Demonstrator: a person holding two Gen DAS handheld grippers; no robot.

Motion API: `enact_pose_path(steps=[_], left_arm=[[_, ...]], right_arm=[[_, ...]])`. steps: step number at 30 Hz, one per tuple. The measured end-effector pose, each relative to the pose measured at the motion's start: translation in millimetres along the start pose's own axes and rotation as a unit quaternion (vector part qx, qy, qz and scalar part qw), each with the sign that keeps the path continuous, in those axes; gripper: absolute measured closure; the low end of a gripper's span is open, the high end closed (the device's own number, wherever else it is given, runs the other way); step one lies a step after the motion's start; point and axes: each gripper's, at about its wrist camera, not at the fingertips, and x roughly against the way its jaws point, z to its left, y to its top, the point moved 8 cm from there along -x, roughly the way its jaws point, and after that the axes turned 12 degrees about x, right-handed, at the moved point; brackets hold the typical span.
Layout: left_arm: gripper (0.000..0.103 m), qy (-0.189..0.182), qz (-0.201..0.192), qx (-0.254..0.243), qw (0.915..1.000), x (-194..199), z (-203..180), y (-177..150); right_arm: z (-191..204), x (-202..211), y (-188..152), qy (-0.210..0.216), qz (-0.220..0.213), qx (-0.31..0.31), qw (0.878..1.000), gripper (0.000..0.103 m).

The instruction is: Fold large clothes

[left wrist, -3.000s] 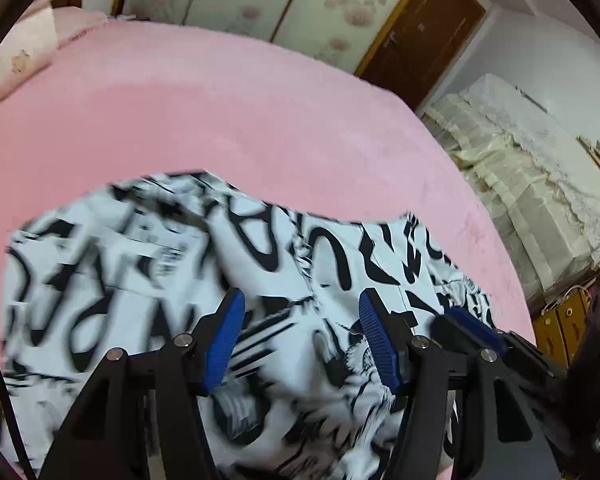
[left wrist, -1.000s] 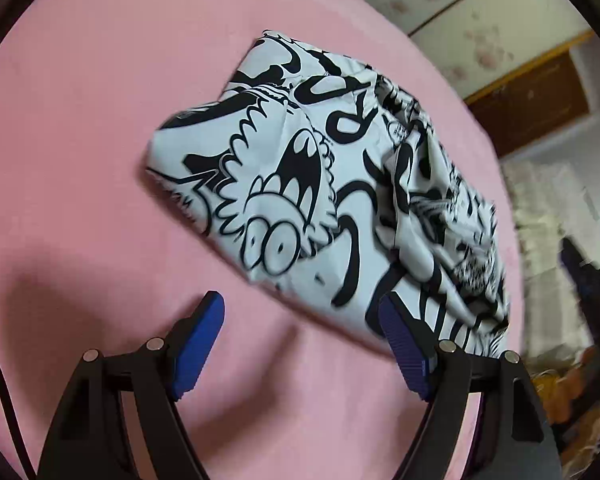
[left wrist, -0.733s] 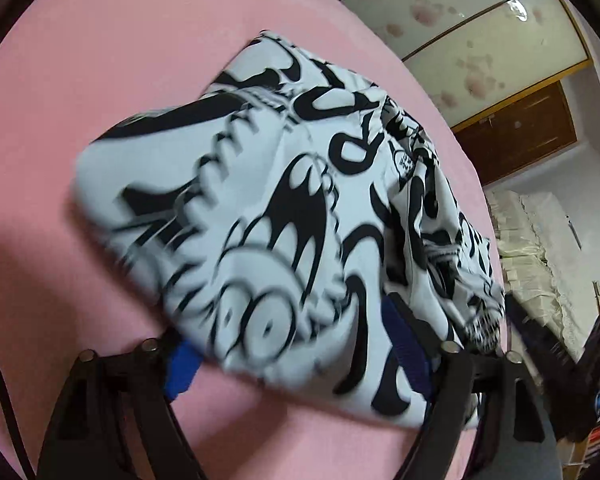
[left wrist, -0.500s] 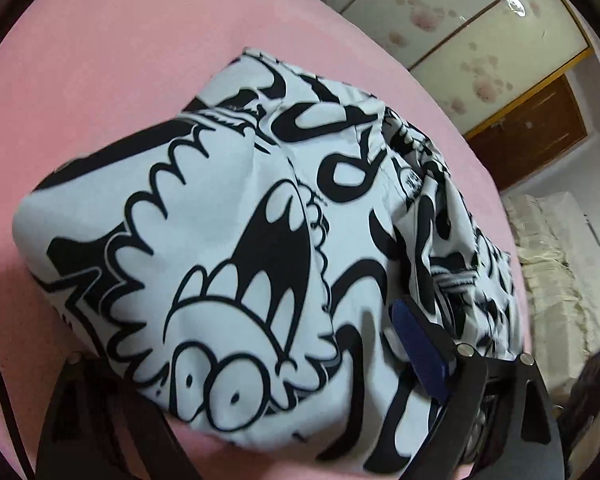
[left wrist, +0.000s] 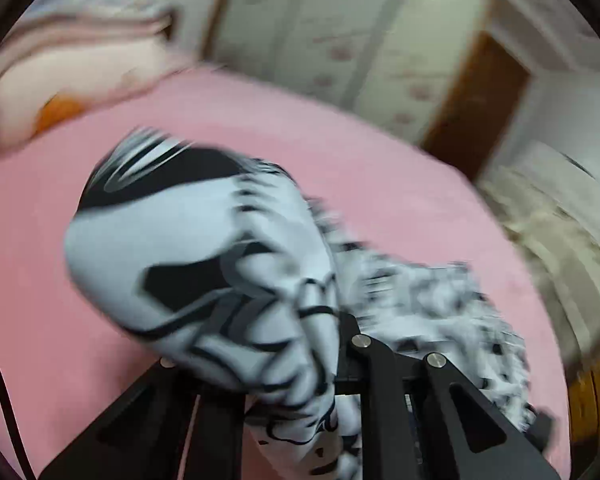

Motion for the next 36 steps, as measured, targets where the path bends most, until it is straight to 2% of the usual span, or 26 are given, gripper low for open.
enact_pose_path(steps=[2, 6, 9, 10, 12, 13, 14, 16, 18, 20, 23, 27, 29, 33, 35, 36], left_arm=[[0.091, -0.047, 0.001, -0.042, 0.9980, 6, -48, -6], [0.091, -0.128, 0.019, -0.131, 0.9829, 12, -138, -39], [0.091, -0.165, 0.047, -0.175, 0.9695, 4, -187, -72], [0.091, -0.173, 0.056, -0.184, 0.9658, 0, -199, -82], [0.091, -0.190, 0.076, -0.207, 0.9567, -10, -224, -108], [0.091, -0.199, 0.086, -0.220, 0.9511, -15, -237, -123], [0.091, -0.206, 0.097, -0.231, 0.9459, -20, -248, -139], [0.091, -0.205, 0.119, -0.257, 0.9369, -29, -262, -171], [0.091, -0.194, 0.151, -0.273, 0.9299, -45, -270, -203], [0.091, -0.174, 0.182, -0.289, 0.9234, -62, -270, -232], [0.091, -0.152, 0.216, -0.295, 0.9183, -80, -263, -260], [0.091, -0.142, 0.213, -0.312, 0.9149, -75, -265, -260], [0.087, -0.126, 0.212, -0.326, 0.9126, -68, -287, -269], [0.082, -0.102, 0.237, -0.330, 0.9080, -54, -294, -256], [0.078, -0.096, 0.256, -0.320, 0.9071, -48, -294, -252], [0.078, -0.091, 0.265, -0.316, 0.9064, -44, -292, -251]], right_arm=[[-4, 2, -5, 0.015, -0.001, -0.024, 1.000, 0.078], [-19, 12, -16, 0.076, -0.006, -0.098, 0.992, 0.080], [-38, 29, -29, 0.134, -0.004, -0.159, 0.978, 0.081], [-47, 37, -35, 0.150, 0.000, -0.178, 0.973, 0.085], [-68, 56, -49, 0.150, 0.009, -0.196, 0.969, 0.086], [-82, 68, -57, 0.140, 0.012, -0.202, 0.969, 0.085], [-99, 80, -68, 0.110, 0.020, -0.204, 0.973, 0.086], [-122, 100, -85, 0.099, 0.021, -0.211, 0.972, 0.089], [-155, 118, -109, 0.024, 0.047, -0.210, 0.976, 0.086], [-179, 129, -124, -0.025, 0.065, -0.204, 0.976, 0.086], [-207, 142, -141, -0.062, 0.068, -0.221, 0.971, 0.086], [-227, 149, -144, -0.090, 0.067, -0.229, 0.967, 0.086], [-231, 148, -139, -0.091, 0.066, -0.228, 0.967, 0.086], [-241, 158, -117, -0.088, 0.055, -0.223, 0.969, 0.083], [-244, 172, -109, -0.085, 0.042, -0.223, 0.970, 0.062], [-245, 179, -100, -0.083, 0.030, -0.222, 0.971, 0.056]])
